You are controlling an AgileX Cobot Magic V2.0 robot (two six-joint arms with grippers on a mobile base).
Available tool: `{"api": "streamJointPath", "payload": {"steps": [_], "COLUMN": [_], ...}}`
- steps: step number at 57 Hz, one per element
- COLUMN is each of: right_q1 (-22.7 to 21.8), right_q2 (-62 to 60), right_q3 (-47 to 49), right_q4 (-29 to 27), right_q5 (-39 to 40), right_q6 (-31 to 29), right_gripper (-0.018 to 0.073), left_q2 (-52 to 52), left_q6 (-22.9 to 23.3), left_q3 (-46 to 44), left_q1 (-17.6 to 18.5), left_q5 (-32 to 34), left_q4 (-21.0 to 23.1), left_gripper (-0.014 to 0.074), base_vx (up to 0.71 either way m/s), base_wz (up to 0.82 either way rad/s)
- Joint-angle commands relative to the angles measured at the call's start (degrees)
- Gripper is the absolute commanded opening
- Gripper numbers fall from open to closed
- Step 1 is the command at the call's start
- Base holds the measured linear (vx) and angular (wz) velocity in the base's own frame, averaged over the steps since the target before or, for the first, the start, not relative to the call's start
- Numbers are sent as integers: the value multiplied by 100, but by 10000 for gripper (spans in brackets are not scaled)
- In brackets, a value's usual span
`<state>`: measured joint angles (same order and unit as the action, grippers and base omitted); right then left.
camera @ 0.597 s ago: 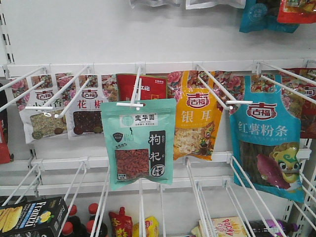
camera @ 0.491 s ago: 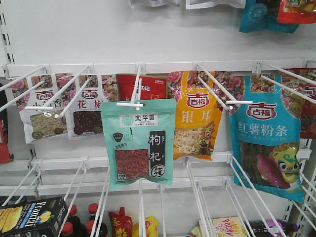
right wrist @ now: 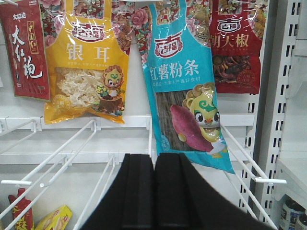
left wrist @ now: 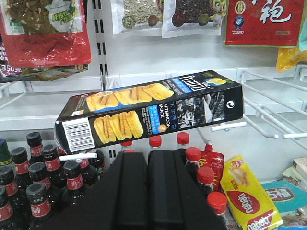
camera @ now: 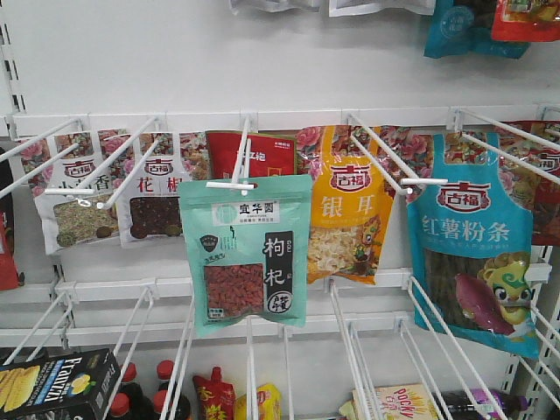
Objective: Pick snacks and fruit into basket
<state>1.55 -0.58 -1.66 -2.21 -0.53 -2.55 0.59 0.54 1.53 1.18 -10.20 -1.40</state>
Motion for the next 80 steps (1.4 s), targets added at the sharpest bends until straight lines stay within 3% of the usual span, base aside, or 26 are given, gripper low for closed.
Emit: {"api": "streamJointPath", "payload": {"steps": [1,18,27,32,38,44,48,56,64,71,80], "right_q1": [-21,-20,-20,-20,-20,-20,-20,-20,-20,-20,-20], "right_q2": [-77,-77,-77,-77,22,633,1128,2054,2613,2739,2739], "right_q3": [-45,-45,-45,158,1090,2286,2804,3226,3266,3266,3266], "right_q4": [24,24,1,1,70,445,495,495,479,479,479], "right_q5": [476,565,1334,1494,436,-841,-1165,-1154,-991,-779,-739], "right_q6": [-32,-32,21,129,63,-34,-29,-29,102,102,102], "right_gripper": [-9,-9,-9,-9,-9,-9,-9,-5,17,74,160], "left_q2": [91,91,91,91,39,-424,-968,-1893,-2509,-2791,-3192], "left_q6": [53,59,68,327,334,332,332,338,609,1122,2935], "left_q3": [189,135,135,-8,-908,-2124,-2749,-3393,-3411,-3411,-3411], "left_q1": [2,2,2,2,2,2,2,2,2,2,2], "left_q5": [446,690,1925,2438,1917,688,160,-63,-63,-106,-798], "left_q4": [16,15,20,20,-58,-254,-357,-350,-345,-345,18], "left_gripper": [2,2,2,2,2,2,4,25,119,303,596], "base_vx": [0,0,0,0,0,0,0,0,0,0,0], "base_wz": [0,0,0,0,0,0,0,0,0,0,0]}}
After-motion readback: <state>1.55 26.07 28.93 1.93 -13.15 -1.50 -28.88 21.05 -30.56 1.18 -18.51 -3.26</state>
